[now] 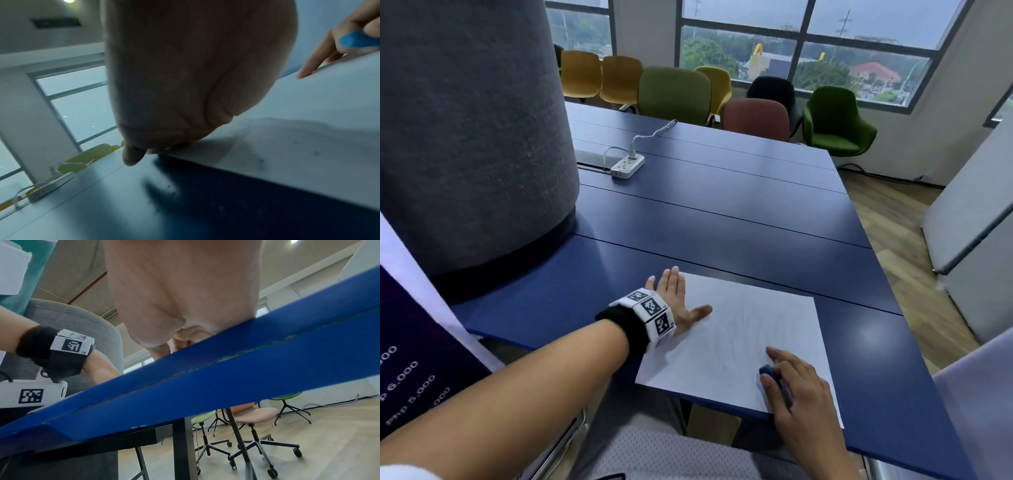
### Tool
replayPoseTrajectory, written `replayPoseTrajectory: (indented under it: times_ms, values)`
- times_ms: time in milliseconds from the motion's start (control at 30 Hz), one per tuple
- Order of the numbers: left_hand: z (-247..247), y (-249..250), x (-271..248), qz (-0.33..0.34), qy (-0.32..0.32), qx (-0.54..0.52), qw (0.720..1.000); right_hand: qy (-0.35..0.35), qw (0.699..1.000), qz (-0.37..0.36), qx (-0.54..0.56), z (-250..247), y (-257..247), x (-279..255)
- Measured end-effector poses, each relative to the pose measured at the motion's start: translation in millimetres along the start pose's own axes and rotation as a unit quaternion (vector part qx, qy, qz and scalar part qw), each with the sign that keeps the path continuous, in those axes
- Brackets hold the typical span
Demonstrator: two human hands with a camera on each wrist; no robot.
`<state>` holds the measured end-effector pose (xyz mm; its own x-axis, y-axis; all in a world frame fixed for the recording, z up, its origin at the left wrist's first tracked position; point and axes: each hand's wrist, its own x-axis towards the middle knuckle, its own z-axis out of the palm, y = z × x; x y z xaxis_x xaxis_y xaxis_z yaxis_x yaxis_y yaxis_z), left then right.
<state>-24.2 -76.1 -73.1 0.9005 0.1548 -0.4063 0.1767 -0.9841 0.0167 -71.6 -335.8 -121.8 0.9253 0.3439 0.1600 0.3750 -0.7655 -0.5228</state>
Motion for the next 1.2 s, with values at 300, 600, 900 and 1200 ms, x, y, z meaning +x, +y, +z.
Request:
replayPoseTrajectory:
  times_ms: [300,600,900,1200]
  values:
    - [7.4,25.4,-11.2,0.152,-0.036,0.060,0.986,0.018,1.000,-0.008,0.007,-0.9,2.3,0.9]
    - [-6.5,3.9,-10.7,0.117,0.000,0.056,0.992,0.011,1.000,0.002,0.009,-0.5,1.8,0.2]
    - [8.1,-12.4,-19.2,0.061,-0.036,0.046,0.996,0.003,1.000,0.004,0.006,-4.4,-1.9,-1.9]
    - [-6.7,-16.7,-44.8,0.168,-0.052,-0.018,0.984,0.002,1.000,0.003,0.027,-9.9,-5.3,-2.2]
